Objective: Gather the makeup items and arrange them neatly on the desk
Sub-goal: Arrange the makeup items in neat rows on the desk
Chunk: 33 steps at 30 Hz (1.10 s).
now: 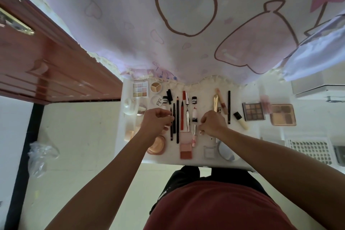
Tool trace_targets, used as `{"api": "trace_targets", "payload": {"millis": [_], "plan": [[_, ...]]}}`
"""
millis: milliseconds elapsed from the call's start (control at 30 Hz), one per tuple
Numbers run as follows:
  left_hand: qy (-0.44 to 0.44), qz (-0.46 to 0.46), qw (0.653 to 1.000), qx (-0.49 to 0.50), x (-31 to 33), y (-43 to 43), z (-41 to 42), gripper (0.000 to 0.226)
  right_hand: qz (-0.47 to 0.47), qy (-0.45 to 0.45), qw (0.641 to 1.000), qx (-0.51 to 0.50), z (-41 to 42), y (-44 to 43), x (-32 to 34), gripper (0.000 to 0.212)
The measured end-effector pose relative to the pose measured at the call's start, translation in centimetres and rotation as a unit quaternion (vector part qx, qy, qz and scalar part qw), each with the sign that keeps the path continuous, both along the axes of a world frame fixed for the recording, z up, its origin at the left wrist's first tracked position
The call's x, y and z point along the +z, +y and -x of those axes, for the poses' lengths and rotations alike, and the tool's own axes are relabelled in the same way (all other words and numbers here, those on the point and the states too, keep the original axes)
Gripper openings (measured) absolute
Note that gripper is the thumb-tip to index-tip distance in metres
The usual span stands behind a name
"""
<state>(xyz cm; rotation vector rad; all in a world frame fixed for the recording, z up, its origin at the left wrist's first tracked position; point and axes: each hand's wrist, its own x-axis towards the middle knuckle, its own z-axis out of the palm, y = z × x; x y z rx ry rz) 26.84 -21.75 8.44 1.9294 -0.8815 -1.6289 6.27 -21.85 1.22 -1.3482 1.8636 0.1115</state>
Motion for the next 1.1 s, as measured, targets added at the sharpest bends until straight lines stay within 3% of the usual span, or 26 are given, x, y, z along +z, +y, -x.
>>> {"api": "trace_targets", "payload": {"millis": [167, 267, 400, 533, 633, 800, 1100], "plan": [[0.0, 0.002, 1.0, -0.004, 0.0, 0.2, 0.4, 0.013, 0.03, -0.004, 0.999, 0.022, 1.1, 0.4, 0.7, 0.022], [-0.002, 0.011, 1.0, -0.024, 0.0, 0.2, 1.1, 0.012, 0.078, 0.023, 0.988, 0.131, 2.5, 1.6, 2.5, 0.017], [0.001, 0.023, 0.999, -0.049, 0.0, 0.2, 2.2, 0.013, 0.07, 0.072, 0.936, 0.339, 3.4, 4.6, 3.5, 0.033], [-0.008, 0.035, 0.996, -0.078, 0.2, 0.4, 3.1, 0.011, 0.071, 0.162, 0.878, 0.445, 3.1, 7.3, 2.6, 0.042], [-0.011, 0.039, 0.996, -0.084, 0.4, 0.4, 3.1, 0.012, 0.085, 0.194, 0.858, 0.467, 2.9, 8.3, 1.9, 0.041], [-0.021, 0.034, 0.996, -0.077, 0.4, 0.6, 2.5, 0.014, 0.088, 0.19, 0.866, 0.454, 3.0, 8.4, 1.3, 0.036], [-0.026, 0.023, 0.997, -0.069, 0.7, 0.7, 2.1, 0.015, 0.09, 0.184, 0.866, 0.456, 3.5, 8.3, 1.2, 0.049]]}}
